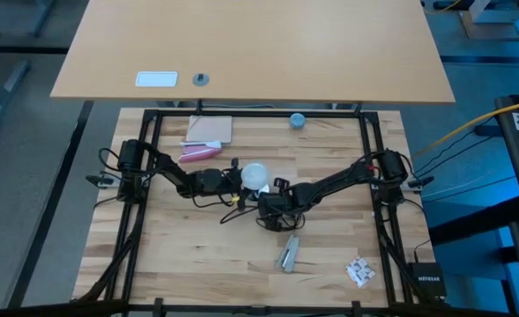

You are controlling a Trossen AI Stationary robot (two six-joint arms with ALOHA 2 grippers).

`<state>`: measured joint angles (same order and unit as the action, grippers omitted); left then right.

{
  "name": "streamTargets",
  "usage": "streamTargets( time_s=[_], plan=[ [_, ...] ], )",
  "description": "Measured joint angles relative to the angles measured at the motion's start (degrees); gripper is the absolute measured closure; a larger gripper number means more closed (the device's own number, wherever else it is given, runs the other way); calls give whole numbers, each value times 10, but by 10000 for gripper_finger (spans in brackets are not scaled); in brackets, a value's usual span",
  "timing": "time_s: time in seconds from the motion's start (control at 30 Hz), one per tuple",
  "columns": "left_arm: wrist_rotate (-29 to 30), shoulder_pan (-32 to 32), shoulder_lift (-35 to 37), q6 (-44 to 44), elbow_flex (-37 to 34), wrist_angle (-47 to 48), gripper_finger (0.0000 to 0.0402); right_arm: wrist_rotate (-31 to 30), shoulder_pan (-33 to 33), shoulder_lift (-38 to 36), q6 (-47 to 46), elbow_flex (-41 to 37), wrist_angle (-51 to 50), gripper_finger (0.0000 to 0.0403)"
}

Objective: Screw lightbulb
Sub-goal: Remove the lightbulb from the lamp

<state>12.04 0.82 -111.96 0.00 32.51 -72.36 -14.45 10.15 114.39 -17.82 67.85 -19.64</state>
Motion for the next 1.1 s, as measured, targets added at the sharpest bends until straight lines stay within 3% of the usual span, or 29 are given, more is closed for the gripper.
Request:
streamTargets(
  time_s=[0.37, 0.6, 1.1],
  plan=[
    [10, 1, 0, 1, 0, -1, 254, 1, -1, 11, -23, -1, 150, 390],
    [10, 1, 2, -2, 1, 20, 254, -36, 0, 28, 2, 0, 171, 397],
    [10, 1, 1, -2, -1, 1, 254, 21, -2, 24, 29, 0, 164, 264]
  ],
)
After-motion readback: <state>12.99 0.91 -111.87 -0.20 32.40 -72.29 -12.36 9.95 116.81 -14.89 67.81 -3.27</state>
